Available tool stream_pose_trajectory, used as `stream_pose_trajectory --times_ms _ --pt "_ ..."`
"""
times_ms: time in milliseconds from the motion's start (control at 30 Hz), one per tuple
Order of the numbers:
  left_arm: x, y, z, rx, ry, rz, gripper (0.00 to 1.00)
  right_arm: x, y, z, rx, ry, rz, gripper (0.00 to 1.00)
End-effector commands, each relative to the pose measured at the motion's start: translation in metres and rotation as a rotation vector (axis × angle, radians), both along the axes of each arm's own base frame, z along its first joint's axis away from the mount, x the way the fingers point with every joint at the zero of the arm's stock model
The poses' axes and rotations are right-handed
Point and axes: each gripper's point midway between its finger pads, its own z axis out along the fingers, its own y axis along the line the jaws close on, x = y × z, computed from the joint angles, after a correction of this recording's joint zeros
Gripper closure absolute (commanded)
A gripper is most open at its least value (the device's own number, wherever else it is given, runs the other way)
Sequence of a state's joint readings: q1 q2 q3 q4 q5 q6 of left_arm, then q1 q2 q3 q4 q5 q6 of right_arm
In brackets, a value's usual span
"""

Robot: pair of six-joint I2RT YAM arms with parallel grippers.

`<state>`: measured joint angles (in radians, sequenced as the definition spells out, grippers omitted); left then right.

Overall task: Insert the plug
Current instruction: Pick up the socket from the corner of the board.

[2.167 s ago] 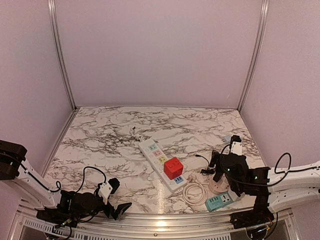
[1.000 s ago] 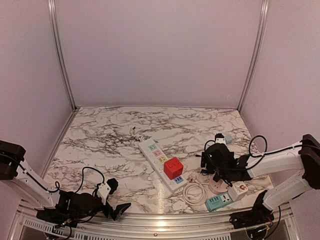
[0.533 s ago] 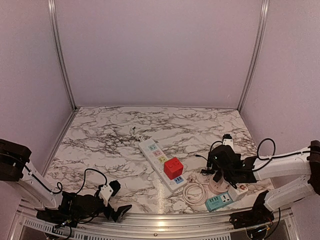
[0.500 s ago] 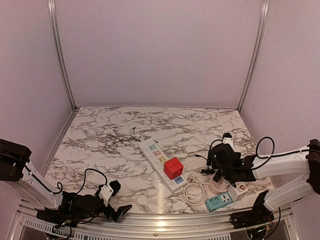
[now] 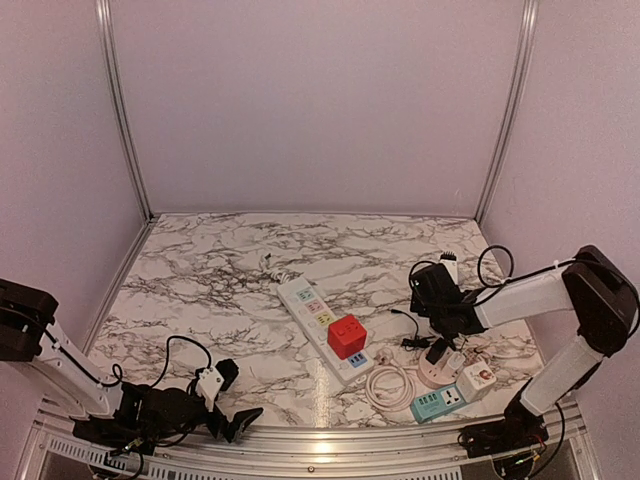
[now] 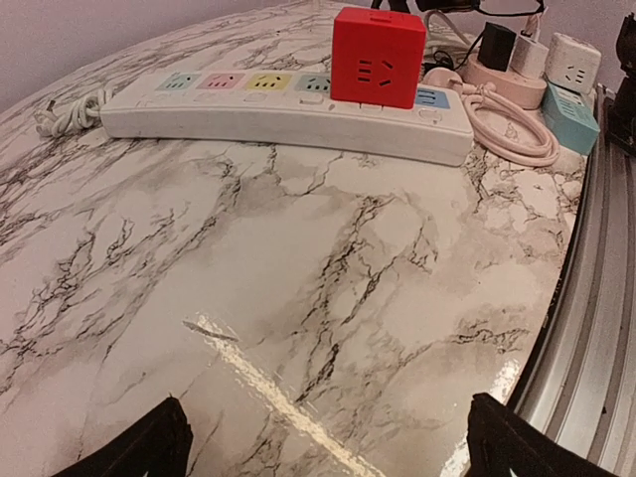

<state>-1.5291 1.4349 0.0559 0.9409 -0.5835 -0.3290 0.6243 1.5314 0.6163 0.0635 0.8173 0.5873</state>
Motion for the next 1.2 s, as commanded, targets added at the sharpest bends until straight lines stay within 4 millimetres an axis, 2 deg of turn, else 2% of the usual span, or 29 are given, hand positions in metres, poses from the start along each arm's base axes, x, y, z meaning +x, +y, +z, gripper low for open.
stream_pose_trajectory --times_ms 0,167,333,400,467,500,633,767,900,1167 --pt "0.000 0.004 0.006 -0.021 -0.015 0.005 0.01 0.016 0.011 -0.010 0.006 0.020 0.029 0.02" --pt "0.001 0.004 0.006 -0.022 -0.017 0.007 0.01 0.022 0.015 -0.033 0.020 0.068 0.056 0.08" --pt "0.001 0.004 0.004 -0.017 -0.017 0.008 0.01 0.028 0.021 -0.038 0.025 0.068 0.087 0.35" --pt "0.001 0.002 0.003 -0.013 -0.016 0.007 0.01 0.031 0.024 -0.034 0.021 0.058 0.096 0.57" --pt "0.000 0.002 0.003 -0.012 -0.015 0.003 0.01 0.034 0.028 -0.031 0.026 0.055 0.117 0.92" --pt "0.000 0.002 0.003 -0.011 -0.015 0.005 0.01 0.035 0.032 -0.027 0.036 0.050 0.137 0.99" --pt "0.001 0.001 0.003 -0.011 -0.015 0.006 0.01 0.037 0.047 -0.015 0.073 0.021 0.206 1.00" --pt "0.001 0.001 0.002 -0.008 -0.020 0.008 0.01 0.030 0.080 0.012 0.084 -0.040 0.343 1.00" --pt "0.000 0.000 0.002 -0.012 -0.015 0.003 0.01 0.021 0.104 0.039 0.088 -0.095 0.417 1.00" --pt "0.001 0.001 0.004 -0.018 -0.016 0.007 0.01 0.001 0.125 0.085 0.189 -0.193 0.540 1.00"
